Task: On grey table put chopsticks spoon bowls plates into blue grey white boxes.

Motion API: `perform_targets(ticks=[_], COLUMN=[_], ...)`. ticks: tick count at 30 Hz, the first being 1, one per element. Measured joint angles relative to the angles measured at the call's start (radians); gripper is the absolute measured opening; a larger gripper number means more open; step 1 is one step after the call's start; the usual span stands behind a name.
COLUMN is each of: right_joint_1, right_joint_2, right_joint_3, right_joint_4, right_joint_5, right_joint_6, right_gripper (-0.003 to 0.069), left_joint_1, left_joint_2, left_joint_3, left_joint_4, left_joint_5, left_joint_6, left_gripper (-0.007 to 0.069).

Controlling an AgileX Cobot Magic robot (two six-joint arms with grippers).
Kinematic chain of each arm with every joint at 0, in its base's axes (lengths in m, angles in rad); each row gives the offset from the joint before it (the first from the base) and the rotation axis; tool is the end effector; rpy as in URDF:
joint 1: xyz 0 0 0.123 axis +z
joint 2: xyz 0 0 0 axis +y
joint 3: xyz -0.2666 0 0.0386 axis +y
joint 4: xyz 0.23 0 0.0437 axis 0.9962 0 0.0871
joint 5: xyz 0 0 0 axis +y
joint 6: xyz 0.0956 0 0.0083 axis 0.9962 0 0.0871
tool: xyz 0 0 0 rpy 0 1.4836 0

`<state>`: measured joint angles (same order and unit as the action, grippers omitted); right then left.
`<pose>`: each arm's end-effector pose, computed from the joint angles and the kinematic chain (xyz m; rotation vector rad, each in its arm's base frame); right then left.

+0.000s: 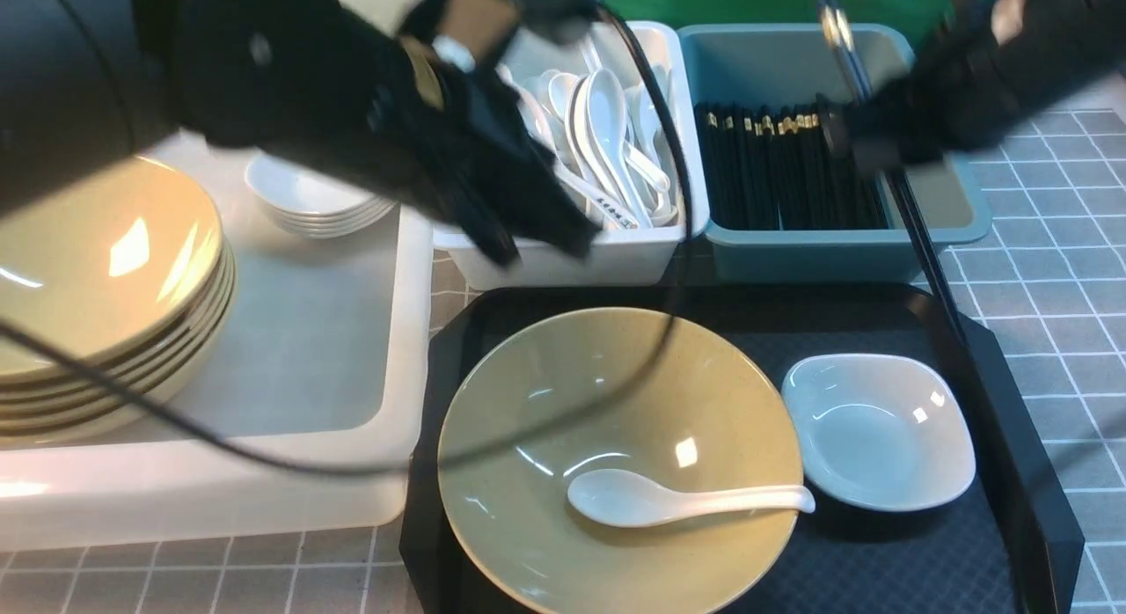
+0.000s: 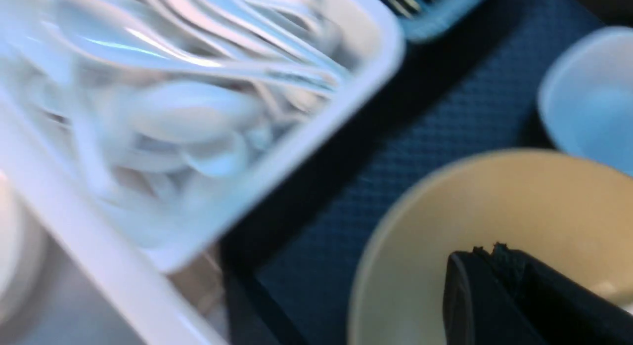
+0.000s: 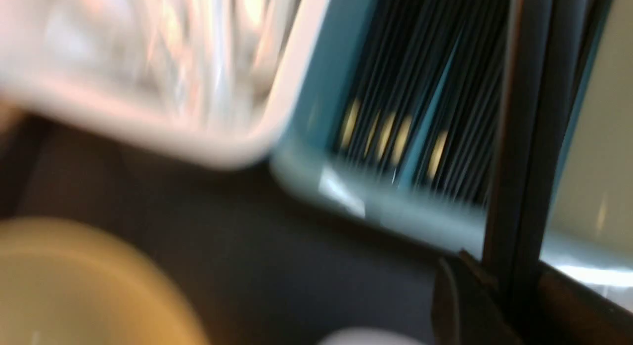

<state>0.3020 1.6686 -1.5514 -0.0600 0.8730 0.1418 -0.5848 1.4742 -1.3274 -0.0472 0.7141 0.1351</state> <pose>0.3425 0.1021 0.3258 -0.2259 2.4649 0.1173 0.2612 -0.1765 0.3346 0.8062 2.2182 -0.2744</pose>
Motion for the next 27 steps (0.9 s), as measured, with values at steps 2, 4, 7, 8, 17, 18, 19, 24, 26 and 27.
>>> perform_targets(ticks=[2, 4, 7, 8, 17, 18, 19, 24, 26, 27], right_joint_1=[-0.020, -0.038, -0.066, -0.073, -0.139, -0.141, -0.142, -0.142, -0.143, -0.143], right_joint_2=[0.071, 0.153, 0.279, 0.312, 0.642, 0.670, 0.680, 0.751, 0.752, 0.751], right_joint_3=[-0.091, -0.192, -0.344, -0.384, -0.711, -0.724, -0.728, -0.736, -0.750, -0.763], right_joint_4=[0.000, 0.000, 0.000, 0.000, 0.000, 0.000, 0.000, 0.000, 0.000, 0.000], right_joint_5=[-0.012, -0.026, -0.048, -0.053, -0.072, -0.065, -0.063, 0.014, 0.067, 0.102], right_joint_6=[0.012, 0.023, 0.053, 0.065, 0.127, 0.127, 0.127, 0.127, 0.122, 0.111], right_gripper=[0.0152, 0.0152, 0.0152, 0.0152, 0.0152, 0.0152, 0.0152, 0.0197, 0.0264, 0.0297], left_joint_1=[0.017, 0.021, 0.021, 0.021, 0.021, 0.021, 0.021, 0.021, 0.021, 0.021], left_joint_2=[0.001, 0.001, 0.003, 0.003, 0.005, 0.005, 0.005, 0.024, 0.021, 0.012], left_joint_3=[-0.004, -0.004, -0.004, -0.004, 0.026, 0.037, 0.039, 0.048, 0.048, 0.048], left_joint_4=[0.000, 0.000, 0.000, 0.000, 0.011, 0.011, 0.011, 0.011, 0.011, 0.010], left_joint_5=[-0.039, -0.076, -0.123, -0.131, -0.234, -0.248, -0.249, -0.261, -0.239, -0.221], left_joint_6=[0.007, 0.011, 0.025, 0.029, 0.066, 0.066, 0.066, 0.066, 0.066, 0.066], left_gripper=[-0.0011, -0.0011, -0.0011, -0.0011, -0.0011, -0.0011, -0.0011, -0.0011, -0.0011, -0.0011])
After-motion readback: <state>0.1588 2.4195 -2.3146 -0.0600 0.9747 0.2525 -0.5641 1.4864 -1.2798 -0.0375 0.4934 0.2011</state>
